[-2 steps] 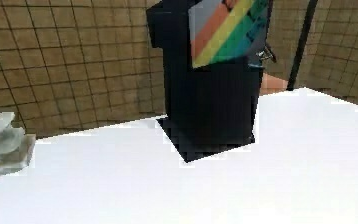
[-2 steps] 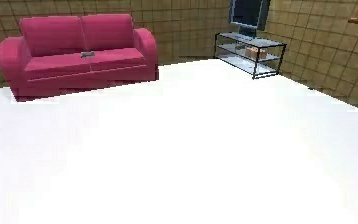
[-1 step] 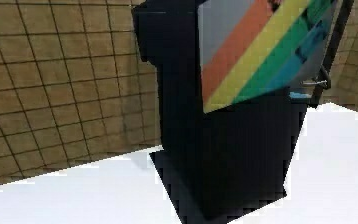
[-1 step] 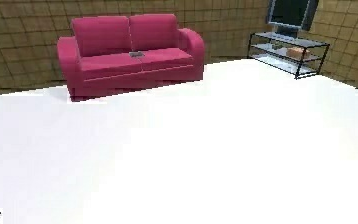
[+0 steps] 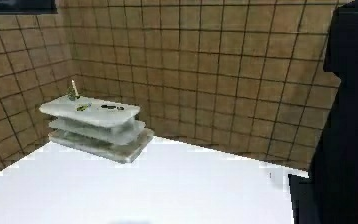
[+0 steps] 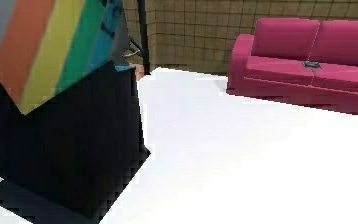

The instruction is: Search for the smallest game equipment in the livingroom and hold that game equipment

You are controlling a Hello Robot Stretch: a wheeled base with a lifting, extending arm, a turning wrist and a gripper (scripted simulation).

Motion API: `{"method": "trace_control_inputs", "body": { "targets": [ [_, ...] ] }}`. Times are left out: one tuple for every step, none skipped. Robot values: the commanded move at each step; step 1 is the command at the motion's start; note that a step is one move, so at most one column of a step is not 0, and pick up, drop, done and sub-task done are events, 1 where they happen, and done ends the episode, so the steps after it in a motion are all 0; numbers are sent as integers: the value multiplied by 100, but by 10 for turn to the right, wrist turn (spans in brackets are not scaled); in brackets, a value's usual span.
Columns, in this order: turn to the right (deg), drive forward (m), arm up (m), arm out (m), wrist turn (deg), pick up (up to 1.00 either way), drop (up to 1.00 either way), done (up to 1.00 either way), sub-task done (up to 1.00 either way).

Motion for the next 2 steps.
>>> {"method": "trace_control_inputs", "body": {
  "targets": [
    [-150, 0, 0, 0, 0, 0, 0, 0, 0],
    [0, 100, 0, 0, 0, 0, 0, 0, 0]
  ]
}}
